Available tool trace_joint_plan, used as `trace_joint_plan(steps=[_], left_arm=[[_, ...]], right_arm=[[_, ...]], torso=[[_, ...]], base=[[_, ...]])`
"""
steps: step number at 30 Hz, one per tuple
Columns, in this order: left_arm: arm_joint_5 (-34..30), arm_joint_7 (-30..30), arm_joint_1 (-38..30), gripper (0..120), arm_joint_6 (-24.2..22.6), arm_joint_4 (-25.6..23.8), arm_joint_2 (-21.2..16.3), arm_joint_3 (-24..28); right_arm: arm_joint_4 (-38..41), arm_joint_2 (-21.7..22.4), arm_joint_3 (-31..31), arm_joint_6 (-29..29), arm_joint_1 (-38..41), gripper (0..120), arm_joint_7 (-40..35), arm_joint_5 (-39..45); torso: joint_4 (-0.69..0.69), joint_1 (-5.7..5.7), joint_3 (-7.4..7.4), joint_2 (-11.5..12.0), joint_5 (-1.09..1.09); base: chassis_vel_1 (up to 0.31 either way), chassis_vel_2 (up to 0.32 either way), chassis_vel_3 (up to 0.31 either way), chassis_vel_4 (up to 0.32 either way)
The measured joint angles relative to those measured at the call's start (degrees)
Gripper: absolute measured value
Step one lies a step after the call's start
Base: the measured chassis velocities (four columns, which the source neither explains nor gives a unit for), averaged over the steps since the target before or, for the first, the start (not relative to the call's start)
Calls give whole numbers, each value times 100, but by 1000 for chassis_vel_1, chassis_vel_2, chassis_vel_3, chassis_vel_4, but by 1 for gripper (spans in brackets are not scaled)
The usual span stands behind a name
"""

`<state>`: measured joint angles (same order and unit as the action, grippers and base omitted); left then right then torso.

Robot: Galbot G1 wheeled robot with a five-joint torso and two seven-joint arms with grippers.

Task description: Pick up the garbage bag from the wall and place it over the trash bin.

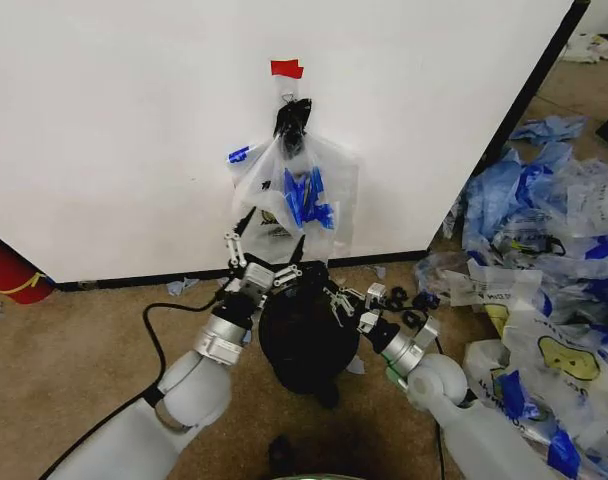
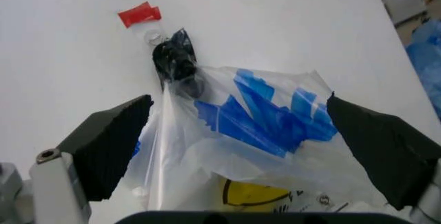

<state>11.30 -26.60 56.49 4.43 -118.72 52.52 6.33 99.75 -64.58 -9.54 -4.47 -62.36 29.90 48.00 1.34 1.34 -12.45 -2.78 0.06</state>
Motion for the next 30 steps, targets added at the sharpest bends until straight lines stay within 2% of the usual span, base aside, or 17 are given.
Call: trace_joint_plan(steps=[3,18,30], left_arm=[[351,-271,-348,100,-275,193,49,313],[422,-540,-1385,100,-777,707,131,1325],[479,-698,-1992,100,-1159,1315,355,1623]], right_arm=[[-2,-23,-36,0,-30,0,0,-19],[-14,-151,-118,4,-55,0,-10,-95],[9,-156,-153,2,-91,0,-6,-93]], torso=[[1,0,0,0,0],[1,0,0,0,0],[1,0,0,0,0]], base=[[0,0,0,0],[0,0,0,0],[0,0,0,0]])
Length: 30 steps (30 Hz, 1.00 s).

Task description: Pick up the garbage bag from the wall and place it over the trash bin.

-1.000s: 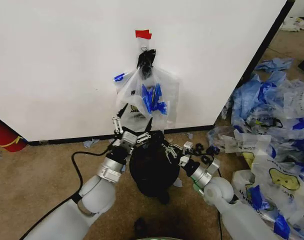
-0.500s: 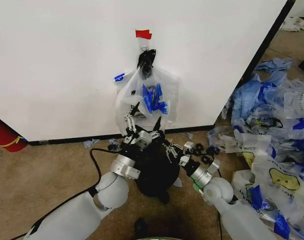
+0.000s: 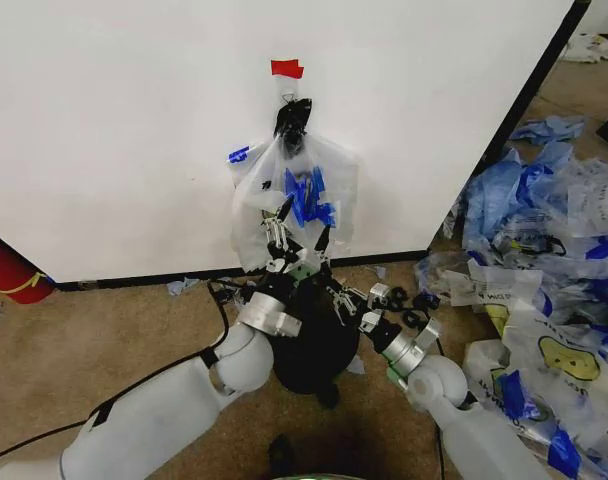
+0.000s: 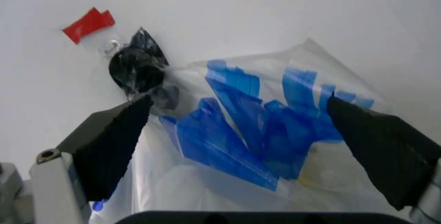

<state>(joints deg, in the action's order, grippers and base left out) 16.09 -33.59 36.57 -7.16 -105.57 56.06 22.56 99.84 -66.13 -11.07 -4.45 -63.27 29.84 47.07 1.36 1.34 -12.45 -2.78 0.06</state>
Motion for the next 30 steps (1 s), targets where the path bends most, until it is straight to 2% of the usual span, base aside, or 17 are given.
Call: trace_joint_plan(steps=[16,30], left_arm=[[223,-3,98,100,-96,259,-120,-334],[601,8,264,100,-358,180,-255,-581]], right_arm=[[0,31,41,-43,45,0,9,158],[8,7,47,-63,44,0,12,229]], torso=[[0,0,0,0,1],[0,0,0,0,1]], base=[[0,0,0,0],[0,0,0,0]])
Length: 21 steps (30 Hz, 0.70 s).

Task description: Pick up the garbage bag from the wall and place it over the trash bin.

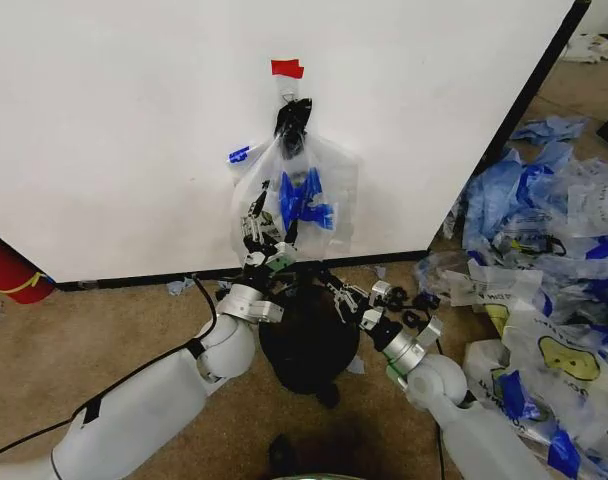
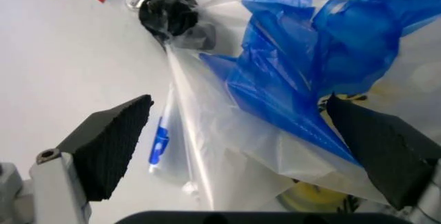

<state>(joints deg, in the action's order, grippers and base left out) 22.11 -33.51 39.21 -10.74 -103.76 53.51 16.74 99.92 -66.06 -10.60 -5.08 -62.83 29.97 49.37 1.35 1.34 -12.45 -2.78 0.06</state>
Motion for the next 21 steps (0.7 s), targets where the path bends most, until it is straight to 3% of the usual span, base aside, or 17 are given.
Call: trace_joint_plan(steps=[12,21], left_arm=[[256,32,257,100,9,-110,-144,-171],[456,63,455,100,196,-252,-142,-4]], right_arm=[[13,-46,9,-7,-19,0,4,1],[9,-50,23,-8,2,0,5,1]], torso=[[0,0,0,0,0],[-1,0,0,0,0]], base=[[0,0,0,0],[0,0,0,0]])
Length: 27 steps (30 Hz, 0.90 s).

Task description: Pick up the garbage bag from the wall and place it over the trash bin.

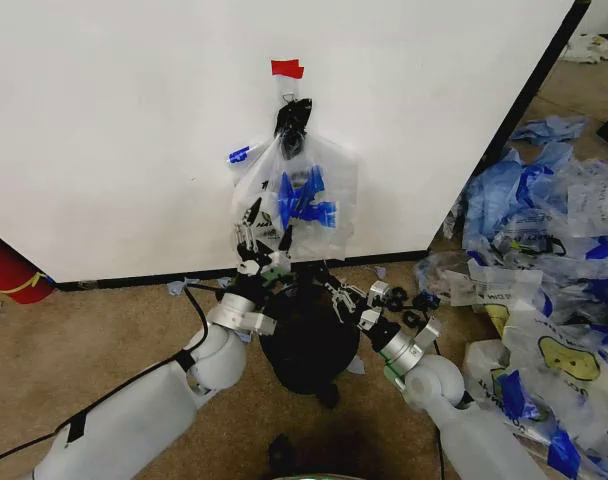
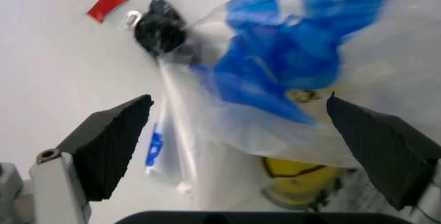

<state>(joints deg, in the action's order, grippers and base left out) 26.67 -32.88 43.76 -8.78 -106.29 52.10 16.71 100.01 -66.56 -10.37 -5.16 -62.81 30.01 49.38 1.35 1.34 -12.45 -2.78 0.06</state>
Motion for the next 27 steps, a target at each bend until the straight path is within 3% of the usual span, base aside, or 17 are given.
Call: trace_joint_plan(steps=[5,14,27], left_arm=[[235,-178,-63,100,-222,130,149,72],[52,-439,-461,100,-974,103,268,257],[77,-568,-457,100,-1354,92,313,605]], right_arm=[[1,9,-14,-4,-6,0,1,12],[-27,-7,-26,-16,18,0,18,21],[-51,-30,-26,-18,41,0,18,29]], torso=[[0,0,0,0,0],[1,0,0,0,-1],[0,0,0,0,0]], base=[[0,0,0,0],[0,0,0,0],[0,0,0,0]])
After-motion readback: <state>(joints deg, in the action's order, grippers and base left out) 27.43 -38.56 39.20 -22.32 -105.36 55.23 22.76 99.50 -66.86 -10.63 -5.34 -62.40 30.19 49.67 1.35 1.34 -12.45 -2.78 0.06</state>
